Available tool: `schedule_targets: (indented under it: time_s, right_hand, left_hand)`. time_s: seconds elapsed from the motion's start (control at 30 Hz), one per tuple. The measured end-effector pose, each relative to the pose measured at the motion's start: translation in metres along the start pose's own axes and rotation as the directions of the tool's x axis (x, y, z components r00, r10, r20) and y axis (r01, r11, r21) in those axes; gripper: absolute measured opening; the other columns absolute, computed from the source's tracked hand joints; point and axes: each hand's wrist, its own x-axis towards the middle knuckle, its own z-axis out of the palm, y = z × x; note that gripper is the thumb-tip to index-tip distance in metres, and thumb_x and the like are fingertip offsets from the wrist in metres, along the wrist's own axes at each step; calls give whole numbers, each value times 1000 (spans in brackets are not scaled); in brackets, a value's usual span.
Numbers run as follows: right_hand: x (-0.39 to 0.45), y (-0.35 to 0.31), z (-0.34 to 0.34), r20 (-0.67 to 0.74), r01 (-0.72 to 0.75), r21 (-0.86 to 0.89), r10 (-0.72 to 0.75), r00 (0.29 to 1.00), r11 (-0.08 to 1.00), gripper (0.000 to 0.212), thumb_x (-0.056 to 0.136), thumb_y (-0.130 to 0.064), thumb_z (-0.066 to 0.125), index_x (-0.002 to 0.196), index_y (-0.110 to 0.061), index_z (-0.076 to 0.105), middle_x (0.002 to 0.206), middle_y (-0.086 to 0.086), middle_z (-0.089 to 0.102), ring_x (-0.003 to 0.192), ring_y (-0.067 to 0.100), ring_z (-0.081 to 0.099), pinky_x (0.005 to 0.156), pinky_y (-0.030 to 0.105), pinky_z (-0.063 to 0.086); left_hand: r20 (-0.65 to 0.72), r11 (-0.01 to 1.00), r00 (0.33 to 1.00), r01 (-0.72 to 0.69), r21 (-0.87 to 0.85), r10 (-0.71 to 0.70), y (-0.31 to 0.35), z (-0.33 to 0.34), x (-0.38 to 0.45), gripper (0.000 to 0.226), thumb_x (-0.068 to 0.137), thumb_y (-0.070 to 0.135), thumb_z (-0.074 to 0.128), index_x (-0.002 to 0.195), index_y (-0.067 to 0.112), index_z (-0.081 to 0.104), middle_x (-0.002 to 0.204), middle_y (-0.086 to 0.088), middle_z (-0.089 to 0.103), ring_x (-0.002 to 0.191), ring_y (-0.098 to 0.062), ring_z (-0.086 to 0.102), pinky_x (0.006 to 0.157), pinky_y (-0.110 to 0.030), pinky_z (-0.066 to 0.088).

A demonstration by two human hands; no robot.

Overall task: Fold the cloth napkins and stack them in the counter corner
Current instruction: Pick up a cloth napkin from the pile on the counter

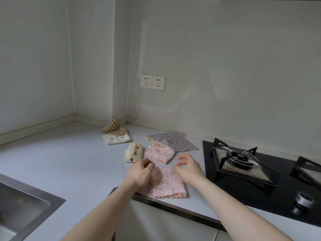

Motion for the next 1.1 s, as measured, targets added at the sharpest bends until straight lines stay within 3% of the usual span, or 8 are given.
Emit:
schedule_targets:
  time_s: [0.17, 0.4, 0.5, 0.6, 0.77, 0.83, 1.0, 1.1]
  right_hand:
    - [2, 30, 0, 37, -55, -73, 58, 998, 996, 55, 88, -54, 70, 131, -26, 50, 113, -10, 61, 105, 12, 61, 90, 29, 48]
    - [14, 30, 6, 157, -116, -41, 122, 980, 992, 71, 86, -49, 74, 145, -20, 47, 125, -4, 58, 119, 17, 57, 103, 32, 45]
    - [20, 32, 6, 201, -132, -20, 133, 971, 991, 65, 79, -36, 83, 136, -20, 58, 131, 0, 61, 118, 16, 59, 107, 34, 46]
    - [19, 36, 4, 226, -113, 52, 99, 969, 992, 44, 78, -25, 85, 118, -24, 67, 114, -5, 66, 108, 11, 62, 99, 27, 49]
    - [16, 43, 6, 162, -65, 163, 38, 986, 985, 28, 75, -22, 87, 99, -22, 72, 103, -2, 72, 101, 14, 69, 97, 35, 56]
    - [14, 46, 7, 129, -48, 185, 24, 991, 982, 28, 75, -23, 86, 99, -21, 72, 102, -4, 73, 99, 13, 69, 97, 38, 56]
    - [10, 53, 6, 78, -6, 256, -15, 997, 967, 24, 79, -32, 83, 97, -25, 70, 108, -10, 72, 104, 11, 67, 101, 43, 54]
    - [8, 55, 6, 20, 30, 295, -38, 999, 955, 21, 82, -31, 82, 97, -28, 69, 106, -11, 73, 103, 9, 67, 99, 41, 55]
  left_hand:
    - [18, 997, 1000, -12, 73, 11, 0, 2, 0, 28, 92, 45, 50, 103, 28, 70, 103, 10, 70, 93, -8, 62, 82, -30, 51]
    - [67, 945, 996, -81, 316, 63, 3, 5, 0, 40, 92, 49, 51, 119, 26, 69, 126, 7, 62, 118, -17, 50, 97, -33, 44]
    - [65, 969, 997, -53, 241, 38, 3, 3, -2, 34, 88, 61, 55, 99, 31, 68, 104, 11, 68, 101, -12, 58, 84, -33, 50]
    - [85, 996, 996, -26, 88, 18, 6, 1, -4, 26, 87, 54, 65, 85, 28, 62, 80, 7, 70, 81, -13, 65, 68, -30, 52]
    - [111, 993, 994, -10, -118, 23, 3, -2, -6, 18, 79, 37, 66, 96, 31, 65, 87, 3, 74, 73, -17, 72, 73, -41, 61]
    - [124, 993, 992, -5, -120, 20, 4, -3, -6, 23, 78, 42, 62, 99, 32, 67, 85, 3, 75, 74, -16, 72, 71, -38, 59]
    - [117, 999, 993, -31, -17, 32, 7, -1, -7, 25, 91, 34, 61, 67, 29, 65, 56, 15, 59, 61, -9, 55, 61, -29, 44]
    - [100, 999, 995, -25, -29, 27, 6, -1, -7, 20, 91, 32, 63, 72, 27, 69, 55, 10, 59, 55, -6, 52, 59, -28, 43]
